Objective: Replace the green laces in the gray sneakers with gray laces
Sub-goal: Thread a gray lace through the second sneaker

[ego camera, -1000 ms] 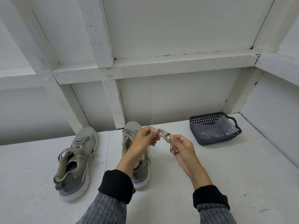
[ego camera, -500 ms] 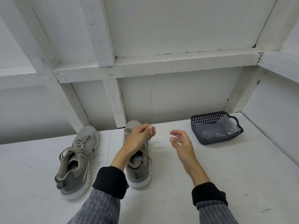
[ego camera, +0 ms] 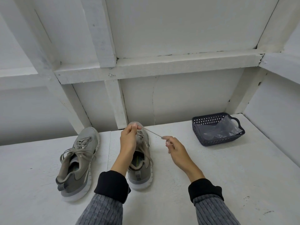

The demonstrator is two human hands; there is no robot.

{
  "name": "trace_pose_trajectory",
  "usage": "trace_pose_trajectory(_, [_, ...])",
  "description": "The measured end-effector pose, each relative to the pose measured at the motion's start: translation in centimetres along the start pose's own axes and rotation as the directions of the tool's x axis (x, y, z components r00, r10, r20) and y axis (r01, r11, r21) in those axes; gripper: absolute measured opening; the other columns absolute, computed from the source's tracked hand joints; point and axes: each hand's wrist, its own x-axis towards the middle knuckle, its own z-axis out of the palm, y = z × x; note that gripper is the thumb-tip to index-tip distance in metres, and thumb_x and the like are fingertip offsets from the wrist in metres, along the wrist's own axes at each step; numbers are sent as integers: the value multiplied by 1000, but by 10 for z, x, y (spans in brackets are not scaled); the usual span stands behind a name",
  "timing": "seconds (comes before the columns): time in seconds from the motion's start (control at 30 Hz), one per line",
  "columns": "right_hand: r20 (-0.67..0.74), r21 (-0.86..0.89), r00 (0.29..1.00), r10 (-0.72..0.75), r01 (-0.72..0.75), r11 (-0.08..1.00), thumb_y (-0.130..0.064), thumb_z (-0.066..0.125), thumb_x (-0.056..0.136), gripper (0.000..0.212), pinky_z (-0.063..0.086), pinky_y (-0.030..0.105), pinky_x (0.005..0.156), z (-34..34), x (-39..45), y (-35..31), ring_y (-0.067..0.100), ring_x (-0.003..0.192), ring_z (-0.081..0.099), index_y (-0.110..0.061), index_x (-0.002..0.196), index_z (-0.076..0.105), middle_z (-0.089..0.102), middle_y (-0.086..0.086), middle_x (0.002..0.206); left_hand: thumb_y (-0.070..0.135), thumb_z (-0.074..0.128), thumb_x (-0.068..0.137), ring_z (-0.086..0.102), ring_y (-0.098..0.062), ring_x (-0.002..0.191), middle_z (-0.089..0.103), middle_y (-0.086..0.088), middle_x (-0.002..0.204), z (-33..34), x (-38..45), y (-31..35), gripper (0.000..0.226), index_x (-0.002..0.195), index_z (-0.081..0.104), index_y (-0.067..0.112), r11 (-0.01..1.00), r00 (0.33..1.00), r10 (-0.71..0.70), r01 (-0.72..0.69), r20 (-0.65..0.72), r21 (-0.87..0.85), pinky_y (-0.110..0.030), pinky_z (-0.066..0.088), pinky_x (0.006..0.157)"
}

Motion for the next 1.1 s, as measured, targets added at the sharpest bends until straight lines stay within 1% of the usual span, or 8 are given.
trace_pose_trajectory(0.13, [-56, 249, 998, 28, -14, 968, -13, 44, 102, 6, 45, 21, 61, -7, -4, -11, 10, 64, 55, -13, 102, 50, 69, 4, 89, 23, 47, 102, 55, -19, 90, 61, -3, 96, 0, 3, -11, 18, 100, 64, 18, 943, 993, 115, -111, 5, 315, -28, 43, 76])
trace_pose_trajectory(0.23, [-96, 304, 995, 9, 20, 953, -18, 52, 99, 17, 46, 22, 62, -11, -7, -22, 10, 69, 56, -2, 97, 58, 68, 2, 82, 15, 55, 97, 38, -18, 123, 44, -1, 133, 5, -6, -13, 34, 131, 52, 17, 766, 929, 344, -360, 133, 532, -23, 32, 97])
trace_pose_trajectory(0.3, [-121, 284, 993, -4, 38, 958, -24, 57, 96, 20, 44, 24, 66, -14, -8, -27, 8, 68, 48, -5, 92, 63, 56, -5, 72, 23, 58, 97, 37, -14, 121, 49, 6, 128, 10, -14, -8, 24, 121, 61, 24, 641, 834, 509, -533, 213, 552, -25, 30, 99])
trace_pose_trajectory(0.33, [-128, 281, 992, -11, 47, 959, -26, 58, 95, 20, 42, 23, 65, -15, -8, -30, 6, 66, 45, -7, 91, 64, 53, -8, 69, 27, 59, 98, 44, -11, 115, 56, 10, 120, 12, -18, -6, 16, 112, 65, 25, 635, 805, 534, -584, 259, 506, -25, 34, 96])
trace_pose_trajectory(0.47, [-132, 319, 989, -68, 107, 942, -21, 61, 94, 16, 38, 13, 56, -19, -13, -36, 1, 58, 44, -6, 89, 65, 52, -14, 61, 30, 64, 93, 61, -6, 95, 69, 15, 98, 16, -30, 3, 11, 103, 70, 27, 799, 801, 454, -560, 392, 220, -12, 41, 85])
trace_pose_trajectory(0.67, [-105, 286, 992, -71, 99, 953, -13, 67, 89, 5, 44, 14, 62, -17, -15, -37, 2, 64, 55, -8, 88, 69, 62, -12, 67, 26, 70, 90, 64, -11, 94, 71, 16, 97, 19, -28, -1, 11, 100, 74, 24, 715, 743, 521, -649, 421, 260, -31, 51, 86])
trace_pose_trajectory(0.87, [-178, 333, 983, -51, 109, 937, -15, 70, 86, 10, 50, 18, 64, -19, -17, -39, 9, 78, 65, -11, 94, 66, 71, 4, 88, 20, 63, 95, 62, -1, 90, 71, 12, 92, 19, -29, -1, 9, 97, 72, 18, 802, 802, 383, -535, 459, 265, -11, 44, 80])
trace_pose_trajectory(1.1, [-253, 363, 966, -55, 147, 920, -17, 69, 88, 9, 45, 15, 57, -16, -18, -40, 4, 62, 54, -9, 86, 69, 65, -1, 75, 18, 68, 91, 64, -2, 89, 72, 15, 94, 21, -32, -3, 12, 100, 75, 23, 812, 797, 409, -540, 444, 221, -9, 43, 83])
